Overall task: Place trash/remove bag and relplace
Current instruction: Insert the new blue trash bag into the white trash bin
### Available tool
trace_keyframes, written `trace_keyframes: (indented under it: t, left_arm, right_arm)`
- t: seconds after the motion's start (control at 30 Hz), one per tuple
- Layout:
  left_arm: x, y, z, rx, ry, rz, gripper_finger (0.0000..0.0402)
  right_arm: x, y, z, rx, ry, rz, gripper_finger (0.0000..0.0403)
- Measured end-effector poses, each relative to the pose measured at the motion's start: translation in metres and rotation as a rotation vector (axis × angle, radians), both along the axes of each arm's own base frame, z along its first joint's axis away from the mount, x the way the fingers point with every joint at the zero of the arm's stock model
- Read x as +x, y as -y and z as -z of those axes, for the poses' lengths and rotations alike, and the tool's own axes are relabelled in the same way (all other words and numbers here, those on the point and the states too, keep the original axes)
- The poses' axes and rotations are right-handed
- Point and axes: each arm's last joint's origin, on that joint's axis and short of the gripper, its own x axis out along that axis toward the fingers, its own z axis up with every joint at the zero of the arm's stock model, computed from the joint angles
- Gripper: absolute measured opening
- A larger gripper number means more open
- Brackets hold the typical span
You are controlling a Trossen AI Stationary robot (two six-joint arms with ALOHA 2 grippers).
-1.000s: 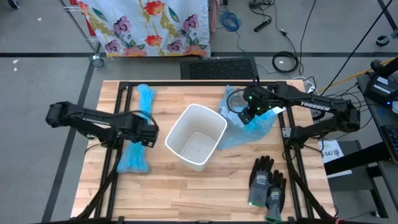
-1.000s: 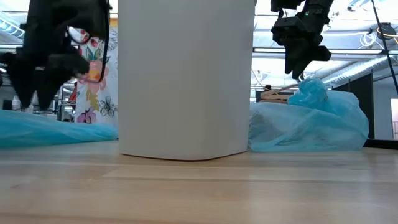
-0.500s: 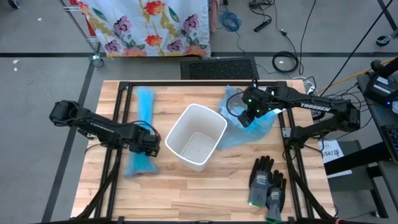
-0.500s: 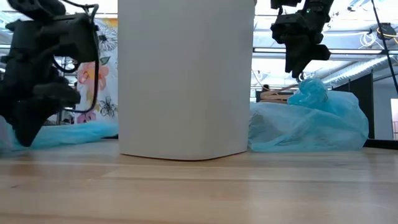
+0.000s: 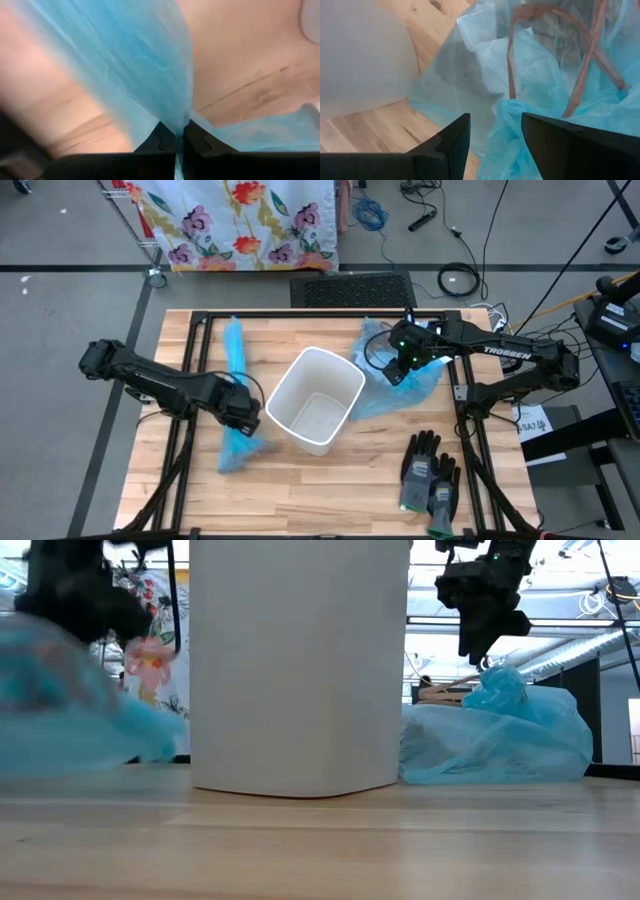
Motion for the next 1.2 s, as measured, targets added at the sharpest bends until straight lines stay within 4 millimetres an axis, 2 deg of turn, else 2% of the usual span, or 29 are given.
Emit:
trace_keyframes:
  t: [0.23,0.33,0.4,0.77,0.9,1.03,1.2]
  left_arm:
    - [-0.017,-0.004,-0.086,0.164,-0.145,0.119,0.0002]
    - [-0.016,-0.004,-0.112,0.162,-0.008,0.226,0.0002]
    - [-0.021,-0.007,-0.129,0.193,0.058,0.223,0.0001]
    - [-0.037,-0.019,-0.182,0.322,0.307,0.151,0.0001]
    - [-0.049,-0.023,-0.203,0.381,0.401,0.139,0.0000]
    - [-0.059,-0.028,-0.222,0.445,0.493,0.091,0.0000]
    - [-0.068,-0.035,-0.241,0.539,0.573,0.010,0.0000]
  right_arm:
    - [0.002,0.001,-0.001,-0.016,0.015,0.005,0.0169]
    - [0.003,0.001,-0.001,-0.020,0.032,0.005,0.0169]
    - [0.004,0.002,-0.002,-0.026,0.048,0.005,0.0169]
    - [0.008,-0.003,-0.003,-0.045,0.073,0.009,0.0169]
    - [0.017,-0.006,-0.008,-0.087,0.154,-0.049,0.0169]
    - [0.023,-0.004,-0.020,-0.160,0.294,-0.113,0.0169]
    - [0.018,0.004,-0.047,-0.274,0.478,-0.114,0.0169]
